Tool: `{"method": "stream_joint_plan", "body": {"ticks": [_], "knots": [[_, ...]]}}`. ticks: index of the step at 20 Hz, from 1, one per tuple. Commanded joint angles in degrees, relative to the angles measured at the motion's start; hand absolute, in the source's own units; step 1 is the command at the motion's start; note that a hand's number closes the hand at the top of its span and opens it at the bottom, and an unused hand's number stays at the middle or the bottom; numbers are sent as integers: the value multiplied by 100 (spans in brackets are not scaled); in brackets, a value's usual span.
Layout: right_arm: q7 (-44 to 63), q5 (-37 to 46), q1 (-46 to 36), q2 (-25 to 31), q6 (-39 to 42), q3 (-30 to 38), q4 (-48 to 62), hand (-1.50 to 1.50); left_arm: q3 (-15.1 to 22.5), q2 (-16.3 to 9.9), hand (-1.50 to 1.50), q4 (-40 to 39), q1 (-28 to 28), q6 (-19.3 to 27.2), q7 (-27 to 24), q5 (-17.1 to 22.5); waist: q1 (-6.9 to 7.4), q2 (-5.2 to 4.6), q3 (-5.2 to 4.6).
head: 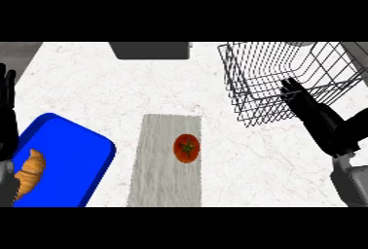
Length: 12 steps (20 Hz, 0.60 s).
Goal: Pick the tomato from the placemat and place it in the basket
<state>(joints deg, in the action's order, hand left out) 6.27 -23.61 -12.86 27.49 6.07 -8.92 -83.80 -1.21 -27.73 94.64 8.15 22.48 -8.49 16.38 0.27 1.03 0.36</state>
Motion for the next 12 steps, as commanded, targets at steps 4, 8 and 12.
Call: {"method": "stream_joint_plan", "body": {"ticks": [4, 8, 12], "knots": [[-1386, 384, 244, -806, -298, -212, -1171, 150, 644, 513, 0, -66, -343, -192, 152, -39, -136, -71, -34], [-2459, 1417, 21, -1325, -17, -1554, -1834, 150, 1220, 856, 0, -109, -426, -339, 545, 89, -57, -64, -29], [-2160, 3349, 483, -2283, -1893, -2786, -1792, -150, 1242, 922, 0, -90, -618, -379, 422, 93, -59, -36, -52]]}}
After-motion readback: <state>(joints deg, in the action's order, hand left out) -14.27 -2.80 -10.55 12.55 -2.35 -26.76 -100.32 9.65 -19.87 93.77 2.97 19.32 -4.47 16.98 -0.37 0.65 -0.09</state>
